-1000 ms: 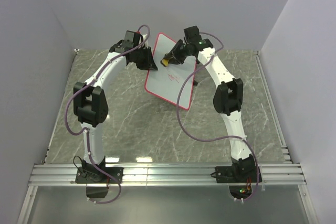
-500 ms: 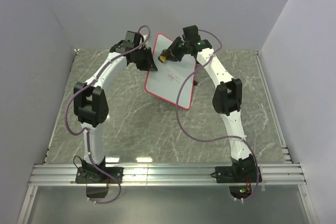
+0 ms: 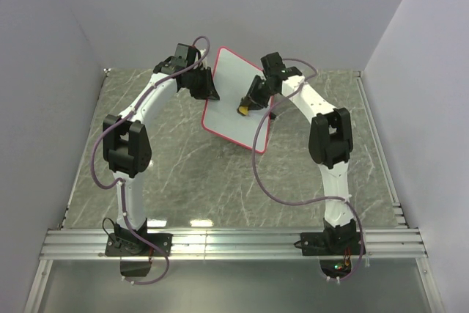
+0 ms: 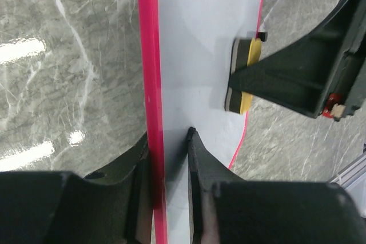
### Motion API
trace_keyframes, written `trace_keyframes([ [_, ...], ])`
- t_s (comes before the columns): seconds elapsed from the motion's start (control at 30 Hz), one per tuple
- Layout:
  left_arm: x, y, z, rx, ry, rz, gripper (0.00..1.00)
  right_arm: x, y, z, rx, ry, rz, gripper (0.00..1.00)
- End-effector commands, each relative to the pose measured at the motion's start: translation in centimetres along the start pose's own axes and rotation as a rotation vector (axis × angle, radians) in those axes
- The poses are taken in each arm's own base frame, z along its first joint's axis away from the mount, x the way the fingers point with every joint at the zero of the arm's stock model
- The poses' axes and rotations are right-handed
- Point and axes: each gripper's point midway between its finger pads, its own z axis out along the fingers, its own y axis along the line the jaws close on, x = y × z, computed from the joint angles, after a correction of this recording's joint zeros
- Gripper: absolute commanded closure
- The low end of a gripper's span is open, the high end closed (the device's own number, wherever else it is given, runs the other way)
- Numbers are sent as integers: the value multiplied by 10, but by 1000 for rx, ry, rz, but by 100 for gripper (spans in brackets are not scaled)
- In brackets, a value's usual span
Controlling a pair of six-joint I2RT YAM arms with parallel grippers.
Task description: Erase the whiteboard
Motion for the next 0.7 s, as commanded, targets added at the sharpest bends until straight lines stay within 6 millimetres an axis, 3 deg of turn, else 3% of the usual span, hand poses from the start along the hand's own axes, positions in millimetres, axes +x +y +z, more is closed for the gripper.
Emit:
trace_keyframes([
  [0.0,88,-20,40,29,275,120,100,77,-106,49,336,214,-6,100],
  [0.13,90,-20,40,31,278,117,100,80,-112,46,349,206,-30,100],
  [0.27,92,-18,40,27,281,115,100,78,-89,46,288,188,-61,100],
  [0.4,93,-16,40,22,286,113,100,76,-42,44,167,178,-93,100],
  [0.63,95,-16,39,21,290,112,100,57,59,26,-113,125,-121,100],
  [0.67,95,-16,39,20,290,110,100,55,64,27,-133,125,-116,100],
])
